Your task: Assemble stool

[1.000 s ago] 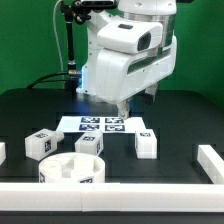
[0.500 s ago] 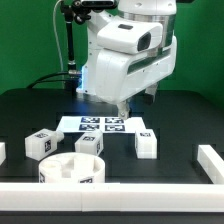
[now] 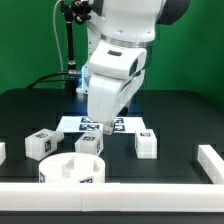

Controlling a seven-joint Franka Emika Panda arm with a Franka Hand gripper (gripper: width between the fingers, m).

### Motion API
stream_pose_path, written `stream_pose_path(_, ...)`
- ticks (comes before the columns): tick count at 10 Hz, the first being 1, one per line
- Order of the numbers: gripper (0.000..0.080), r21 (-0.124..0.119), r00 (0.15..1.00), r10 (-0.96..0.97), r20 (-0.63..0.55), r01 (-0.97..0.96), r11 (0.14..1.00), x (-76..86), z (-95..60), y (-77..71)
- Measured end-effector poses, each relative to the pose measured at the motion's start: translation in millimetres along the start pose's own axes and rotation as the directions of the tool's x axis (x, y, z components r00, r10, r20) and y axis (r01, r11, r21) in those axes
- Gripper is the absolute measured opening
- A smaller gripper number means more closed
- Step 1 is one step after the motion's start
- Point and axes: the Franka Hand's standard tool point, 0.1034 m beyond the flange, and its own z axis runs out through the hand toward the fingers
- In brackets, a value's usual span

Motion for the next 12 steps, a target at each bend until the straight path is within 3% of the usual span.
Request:
stream_pose_path(3,0.065,0.008,1.0,-0.028,0.002,0.028,1.0,-3.2,1.0,1.2)
stream_pose_path(4,0.065,0.015,0.999,-0.041,-0.001,0.041,0.999,-9.5,-3.7,14.3)
stream_pose_path(6,0.065,0.057,0.999,-0.031,-0.023,0.032,0.998,-3.8,-19.7,46.3)
stream_pose_path(7,0.065,0.05,0.999,-0.037,-0.035,0.039,0.998,0.0,-31.7,63.1)
stream_pose_path(10,0.065,0.047,0.999,-0.038,-0.036,0.04,0.998,0.3,-28.1,61.6)
stream_pose_path(12,0.065,0.023,0.998,0.029,-0.063,-0.028,0.999,-7.7,-15.7,66.9)
